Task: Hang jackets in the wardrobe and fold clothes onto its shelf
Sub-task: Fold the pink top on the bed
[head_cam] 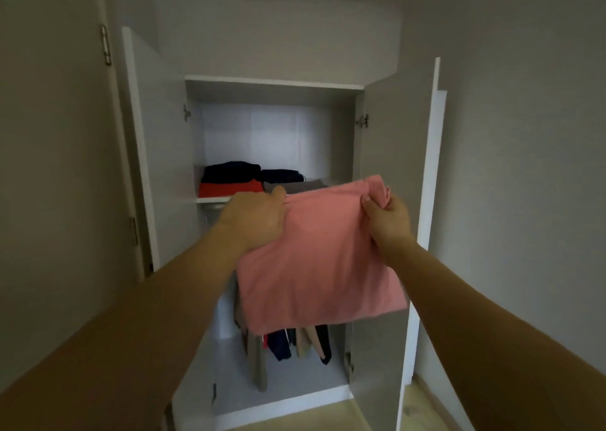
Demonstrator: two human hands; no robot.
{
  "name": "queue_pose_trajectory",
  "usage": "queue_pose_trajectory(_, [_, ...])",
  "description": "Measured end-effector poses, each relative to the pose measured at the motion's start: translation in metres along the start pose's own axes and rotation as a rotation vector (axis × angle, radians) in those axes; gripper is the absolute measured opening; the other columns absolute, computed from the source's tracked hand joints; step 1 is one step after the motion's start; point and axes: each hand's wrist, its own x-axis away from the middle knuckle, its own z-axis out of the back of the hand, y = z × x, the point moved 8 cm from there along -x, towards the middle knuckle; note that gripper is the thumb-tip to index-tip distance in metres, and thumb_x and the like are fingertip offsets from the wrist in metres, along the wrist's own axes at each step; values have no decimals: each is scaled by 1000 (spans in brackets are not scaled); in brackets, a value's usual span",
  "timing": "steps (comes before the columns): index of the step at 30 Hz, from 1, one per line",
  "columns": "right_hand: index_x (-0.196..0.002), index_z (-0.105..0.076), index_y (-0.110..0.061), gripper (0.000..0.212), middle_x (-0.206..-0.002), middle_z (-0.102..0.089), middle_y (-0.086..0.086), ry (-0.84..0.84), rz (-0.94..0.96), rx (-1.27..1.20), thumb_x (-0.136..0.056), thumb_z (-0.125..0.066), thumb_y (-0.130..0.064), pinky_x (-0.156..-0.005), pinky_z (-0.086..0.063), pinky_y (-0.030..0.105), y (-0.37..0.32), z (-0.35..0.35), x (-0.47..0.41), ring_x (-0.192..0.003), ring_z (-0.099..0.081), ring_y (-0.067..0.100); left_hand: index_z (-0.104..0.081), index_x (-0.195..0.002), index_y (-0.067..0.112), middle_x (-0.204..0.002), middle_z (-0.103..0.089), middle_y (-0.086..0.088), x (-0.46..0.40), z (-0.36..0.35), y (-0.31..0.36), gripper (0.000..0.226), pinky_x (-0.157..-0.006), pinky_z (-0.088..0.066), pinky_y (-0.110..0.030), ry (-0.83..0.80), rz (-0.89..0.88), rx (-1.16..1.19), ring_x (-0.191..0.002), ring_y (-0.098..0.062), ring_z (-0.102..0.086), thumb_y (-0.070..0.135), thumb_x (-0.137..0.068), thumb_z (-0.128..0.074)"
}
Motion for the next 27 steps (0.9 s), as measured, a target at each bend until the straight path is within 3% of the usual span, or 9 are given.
queue_pose_trajectory(7, [-97, -60, -20, 5, -89, -64, -4, -19, 44, 130, -94, -56, -22, -74, -43, 27, 79, -62, -179, -81, -59, 14, -49, -113, 9, -80, -62, -2, -127, -147, -50, 28, -50, -33, -31, -26, -73, -53, -61, -22, -55, 30, -100, -35])
queue_pose_trajectory(12, [-100, -61, -16, 14, -96, -65, 2, -56, 81, 124, -95, -53, -26, -77, -43, 29, 141, -123, -305, -85, -59, 17, -51, -109, 10, -84, -62, -3, -209, -238, -97, 26, -52, -33, -31, -16, -83, -184, -61, -17, -48, 28, -101, -33])
queue_pose_trajectory(19, [-112, -61, -9, 23, -104, -64, 5, -103, 122, 99, -96, -52, -23, -84, -45, 29, 157, -215, -474, -94, -59, 20, -48, -109, 8, -89, -64, -9, -341, -311, -183, 28, -61, -43, -36, 40, -19, -255, -75, -31, -62, 31, -103, -32])
queue_pose_trajectory(23, [-104, -59, -18, 11, -92, -59, -2, -95, 119, 40, -95, -52, -18, -73, -43, 23, 159, -260, -558, -83, -57, 14, -46, -102, 10, -73, -57, -2, -425, -347, -240, 37, -56, -35, -33, 75, 0, -282, -61, -24, -52, 41, -104, -26])
queue_pose_trajectory(27, [-128, -56, -7, 34, -104, -57, 3, -66, 25, 116, -96, -53, -16, -72, -41, 23, 191, -295, -648, -86, -53, 17, -45, -102, 13, -64, -41, 5, -510, -417, -284, 42, -59, -33, -32, -56, 9, -230, -55, -15, -40, 47, -103, -22])
